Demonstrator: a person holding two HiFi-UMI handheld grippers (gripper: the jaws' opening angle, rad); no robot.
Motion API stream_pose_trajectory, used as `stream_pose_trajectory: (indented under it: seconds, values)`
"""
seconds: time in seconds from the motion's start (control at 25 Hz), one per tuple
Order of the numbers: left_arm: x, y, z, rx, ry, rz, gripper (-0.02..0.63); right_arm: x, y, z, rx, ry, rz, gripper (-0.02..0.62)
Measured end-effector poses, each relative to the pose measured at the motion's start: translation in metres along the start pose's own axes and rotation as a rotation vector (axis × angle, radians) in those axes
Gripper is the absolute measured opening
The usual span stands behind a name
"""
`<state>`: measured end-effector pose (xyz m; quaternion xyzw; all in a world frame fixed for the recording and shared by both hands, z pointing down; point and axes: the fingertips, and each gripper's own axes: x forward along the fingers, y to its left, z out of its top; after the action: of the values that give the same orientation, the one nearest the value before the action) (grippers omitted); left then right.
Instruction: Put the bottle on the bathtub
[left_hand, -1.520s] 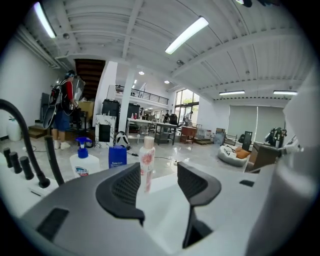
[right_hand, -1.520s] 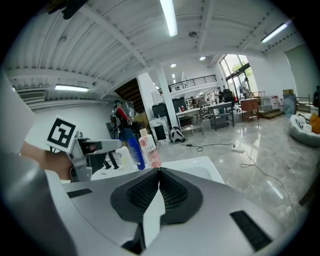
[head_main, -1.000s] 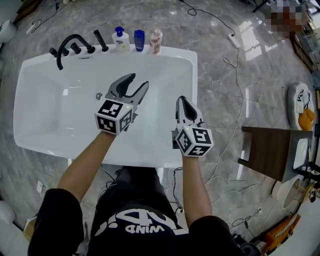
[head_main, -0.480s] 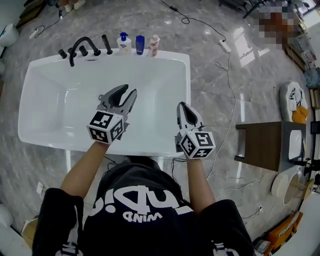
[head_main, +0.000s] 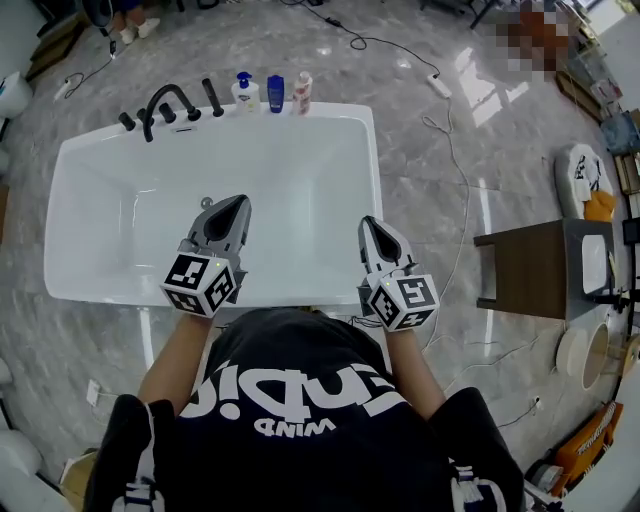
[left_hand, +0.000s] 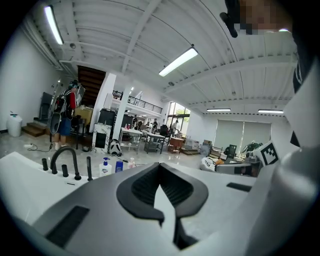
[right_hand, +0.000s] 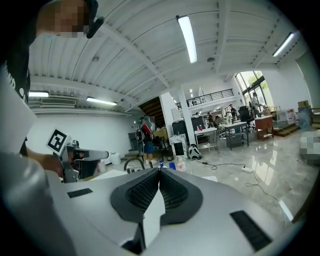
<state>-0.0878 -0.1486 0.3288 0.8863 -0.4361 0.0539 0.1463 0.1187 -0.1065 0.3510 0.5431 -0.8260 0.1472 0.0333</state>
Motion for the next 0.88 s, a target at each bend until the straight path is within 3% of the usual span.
stream_pose_trajectory:
  seconds: [0.28, 0.88]
  values:
    - [-0.016, -0.009, -0.021, 0.081, -0.005, -0.033, 0.008, -0.018, -0.001, -0.017, -0.064, -0.034, -0.048, 0.024]
    - [-0.011, -0.020, -0.042, 0.083, 0.014, -0.057, 0.008, -0.013, 0.010, -0.028, -0.014, -0.044, -0.020, 0.023]
